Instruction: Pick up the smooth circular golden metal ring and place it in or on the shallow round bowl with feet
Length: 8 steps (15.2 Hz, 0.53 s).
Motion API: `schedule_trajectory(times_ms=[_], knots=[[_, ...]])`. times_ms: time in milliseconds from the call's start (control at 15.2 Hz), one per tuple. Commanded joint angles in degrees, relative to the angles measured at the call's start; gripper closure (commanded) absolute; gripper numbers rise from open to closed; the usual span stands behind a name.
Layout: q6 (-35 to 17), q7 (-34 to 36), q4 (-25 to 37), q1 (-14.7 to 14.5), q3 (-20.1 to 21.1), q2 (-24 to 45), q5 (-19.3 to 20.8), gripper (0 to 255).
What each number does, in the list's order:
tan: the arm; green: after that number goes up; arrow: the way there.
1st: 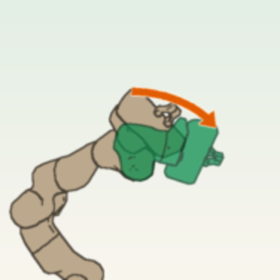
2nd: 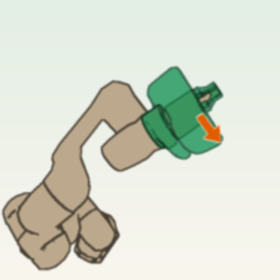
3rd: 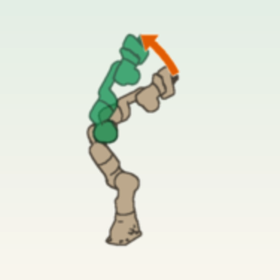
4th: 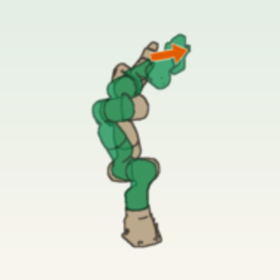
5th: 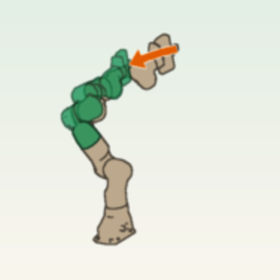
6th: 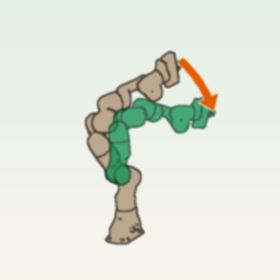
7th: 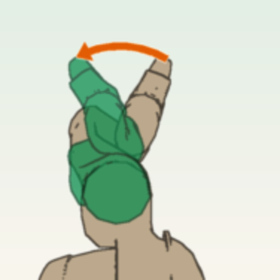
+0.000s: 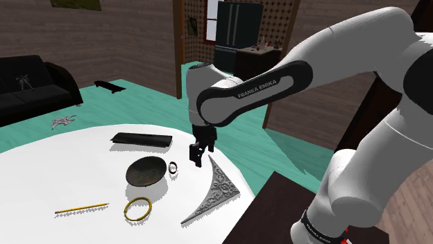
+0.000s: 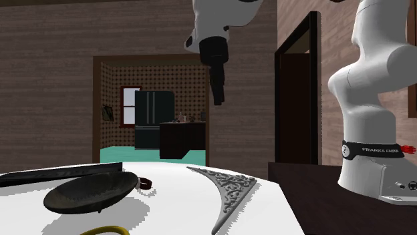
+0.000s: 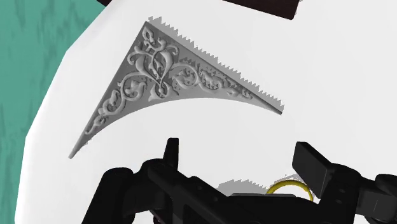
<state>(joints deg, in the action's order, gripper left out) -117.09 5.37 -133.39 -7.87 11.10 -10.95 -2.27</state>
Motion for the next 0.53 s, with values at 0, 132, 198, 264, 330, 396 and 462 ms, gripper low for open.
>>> schedule_trajectory(times_ms=[0, 132, 198, 264, 330, 396, 462], knots=[[-2.4, 1.4, 2.3, -0.5, 1.0, 4.6, 0.4, 0], [-4.1, 2.8, 4.6, -1.1, 1.9, 8.7, 0.9, 0], [-4.9, 3.5, 5.9, -1.4, 2.3, 10.8, 1.3, 0], [-5.6, 4.2, 7.2, -1.8, 2.7, 12.9, 1.7, 0], [-6.3, 4.9, 8.6, -2.1, 3.0, 15.0, 2.1, 0], [-6.9, 5.7, 10.0, -2.5, 3.3, 17.1, 2.5, 0], [-7.4, 6.4, 11.6, -3.0, 3.5, 19.2, 3.0, 0]])
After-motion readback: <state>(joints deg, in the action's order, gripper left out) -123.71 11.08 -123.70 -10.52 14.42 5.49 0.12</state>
